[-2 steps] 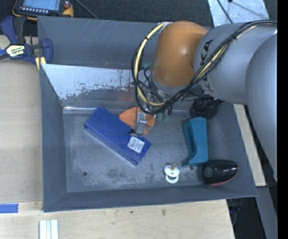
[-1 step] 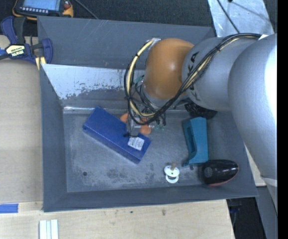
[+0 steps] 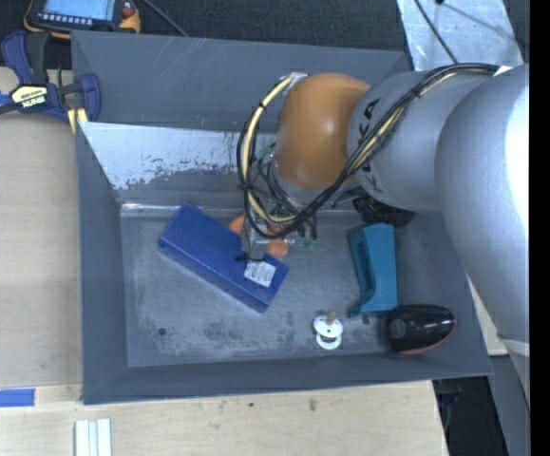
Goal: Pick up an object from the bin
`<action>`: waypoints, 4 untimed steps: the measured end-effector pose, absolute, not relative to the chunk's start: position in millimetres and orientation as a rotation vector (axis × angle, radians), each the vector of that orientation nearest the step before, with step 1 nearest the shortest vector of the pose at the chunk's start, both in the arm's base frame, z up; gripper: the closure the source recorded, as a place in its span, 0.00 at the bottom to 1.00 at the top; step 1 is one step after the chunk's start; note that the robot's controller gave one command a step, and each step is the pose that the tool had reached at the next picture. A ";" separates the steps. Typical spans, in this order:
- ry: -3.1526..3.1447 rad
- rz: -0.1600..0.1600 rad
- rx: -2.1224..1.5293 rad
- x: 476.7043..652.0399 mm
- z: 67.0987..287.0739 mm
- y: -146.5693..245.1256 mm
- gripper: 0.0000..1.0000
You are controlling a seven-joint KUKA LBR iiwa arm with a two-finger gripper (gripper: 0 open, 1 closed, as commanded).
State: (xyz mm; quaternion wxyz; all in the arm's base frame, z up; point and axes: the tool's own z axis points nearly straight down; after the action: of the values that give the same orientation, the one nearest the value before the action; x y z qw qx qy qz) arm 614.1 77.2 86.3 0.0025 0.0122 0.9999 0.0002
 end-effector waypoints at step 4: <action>3.138 0.003 0.126 567.0 236.1 63.0 1.00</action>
Offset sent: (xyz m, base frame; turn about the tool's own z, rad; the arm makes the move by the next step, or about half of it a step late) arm -0.0245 -0.0018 0.0697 0.0867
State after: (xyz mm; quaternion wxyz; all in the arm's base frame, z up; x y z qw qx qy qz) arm 567.0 63.0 236.1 0.0005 0.0402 0.9992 0.0009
